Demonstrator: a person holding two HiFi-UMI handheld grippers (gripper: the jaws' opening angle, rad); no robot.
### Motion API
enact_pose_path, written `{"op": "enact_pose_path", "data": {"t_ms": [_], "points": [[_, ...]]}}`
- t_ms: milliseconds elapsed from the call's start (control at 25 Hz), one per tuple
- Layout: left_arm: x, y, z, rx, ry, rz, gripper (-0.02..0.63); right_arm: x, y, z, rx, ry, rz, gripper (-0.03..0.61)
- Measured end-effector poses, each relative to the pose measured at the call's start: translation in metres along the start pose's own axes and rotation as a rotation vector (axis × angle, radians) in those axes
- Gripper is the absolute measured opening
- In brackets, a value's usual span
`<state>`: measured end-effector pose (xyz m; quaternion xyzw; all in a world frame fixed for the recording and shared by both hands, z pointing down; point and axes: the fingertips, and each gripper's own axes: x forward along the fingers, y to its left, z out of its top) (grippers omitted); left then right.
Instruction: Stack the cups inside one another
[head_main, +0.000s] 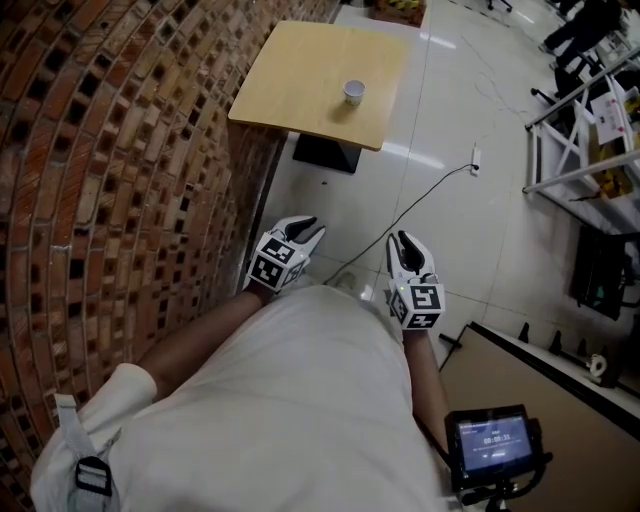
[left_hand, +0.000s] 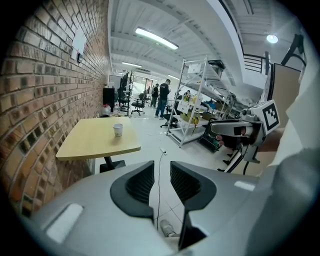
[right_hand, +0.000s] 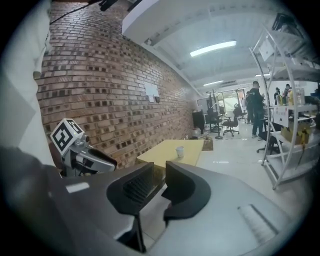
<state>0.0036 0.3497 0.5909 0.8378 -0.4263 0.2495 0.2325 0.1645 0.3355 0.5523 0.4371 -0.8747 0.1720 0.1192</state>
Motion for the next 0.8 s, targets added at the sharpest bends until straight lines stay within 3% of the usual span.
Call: {"op": "enact_pose_path", "data": {"t_ms": [800], "points": [[0.01, 0.003, 0.013, 0.048, 0.012, -0.031, 0.12, 0.0, -0.009, 0.007, 0.018, -0.026, -0.052, 0.048]]}}
